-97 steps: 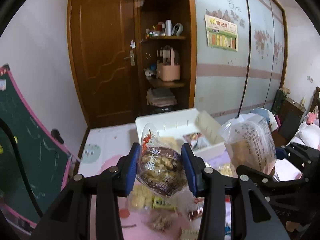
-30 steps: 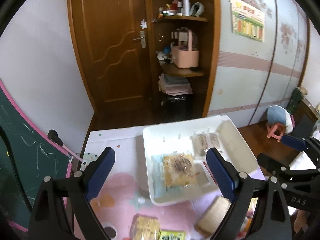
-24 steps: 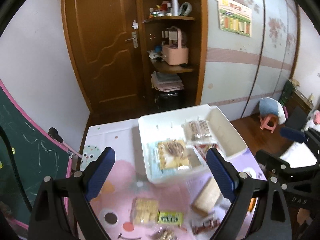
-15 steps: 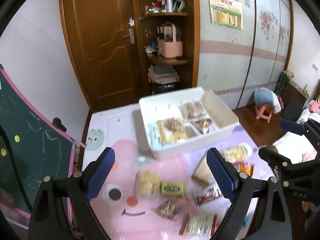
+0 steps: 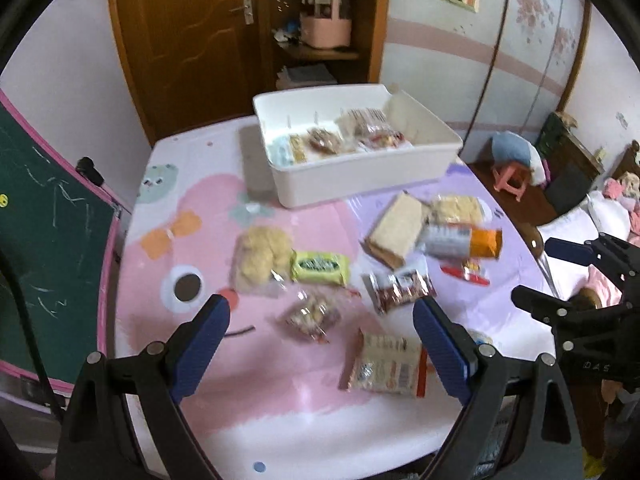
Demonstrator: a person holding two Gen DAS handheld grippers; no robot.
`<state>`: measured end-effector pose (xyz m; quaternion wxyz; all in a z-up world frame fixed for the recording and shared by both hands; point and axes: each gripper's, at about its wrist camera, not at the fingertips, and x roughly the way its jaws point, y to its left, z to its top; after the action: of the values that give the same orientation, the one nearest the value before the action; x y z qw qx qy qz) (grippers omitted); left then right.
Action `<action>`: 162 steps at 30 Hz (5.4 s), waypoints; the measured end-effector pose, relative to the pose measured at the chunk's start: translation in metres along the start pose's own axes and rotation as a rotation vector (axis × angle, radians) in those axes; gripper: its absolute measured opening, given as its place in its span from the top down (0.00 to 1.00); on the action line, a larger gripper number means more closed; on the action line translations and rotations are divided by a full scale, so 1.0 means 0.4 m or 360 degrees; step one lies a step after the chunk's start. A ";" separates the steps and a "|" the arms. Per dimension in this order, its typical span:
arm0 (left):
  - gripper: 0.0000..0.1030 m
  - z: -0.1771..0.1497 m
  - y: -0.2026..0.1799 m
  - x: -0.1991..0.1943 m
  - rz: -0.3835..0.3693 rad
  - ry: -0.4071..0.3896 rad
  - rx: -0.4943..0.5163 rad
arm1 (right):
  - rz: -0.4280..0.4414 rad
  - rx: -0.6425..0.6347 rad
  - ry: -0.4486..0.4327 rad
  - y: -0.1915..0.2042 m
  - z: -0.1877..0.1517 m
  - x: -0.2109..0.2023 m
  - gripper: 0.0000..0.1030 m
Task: Organize snacks
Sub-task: 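Withdraw both grippers from the bin toward the snacks on the table, then grasp the blue candy bag with the right gripper while the left grasps the white wafer pack, then carry both packs over the white bin and open both grippers to drop them, then withdraw both grippers from the bin toward the remaining snacks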
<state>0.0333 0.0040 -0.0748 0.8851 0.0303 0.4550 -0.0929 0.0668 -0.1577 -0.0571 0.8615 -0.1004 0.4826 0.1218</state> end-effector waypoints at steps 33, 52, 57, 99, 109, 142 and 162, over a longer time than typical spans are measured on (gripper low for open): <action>0.11 -0.165 -0.175 0.362 -0.0038 0.0518 0.0124 | 0.0154 0.0083 0.0356 -0.012 -0.195 0.226 0.59; 0.52 -0.174 -0.194 0.298 -0.0077 0.0385 0.0134 | 0.0077 0.0053 0.0377 0.007 -0.190 0.232 0.67; 0.52 -0.151 -0.167 0.251 -0.0091 0.0251 0.0129 | 0.0069 0.0060 0.0394 0.010 -0.187 0.235 0.67; 0.52 0.158 -0.049 0.039 0.0016 -0.0317 0.0041 | 0.0116 0.0081 -0.0168 -0.045 0.166 0.078 0.68; 0.52 0.393 -0.034 0.030 0.0159 -0.0470 0.0039 | 0.0026 0.0160 -0.0406 -0.149 0.375 0.029 0.68; 0.10 0.635 0.086 0.275 0.0360 -0.0317 -0.0146 | 0.0110 0.0463 -0.0110 -0.271 0.579 0.314 0.40; 0.09 0.474 0.083 -0.149 0.0261 -0.0543 -0.0120 | 0.0068 0.0193 -0.0398 -0.091 0.503 -0.095 0.40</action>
<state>0.1574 0.0186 0.0834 0.9545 0.0180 0.2975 -0.0073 0.2211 -0.1380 0.0809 0.9166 -0.0219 0.3800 0.1222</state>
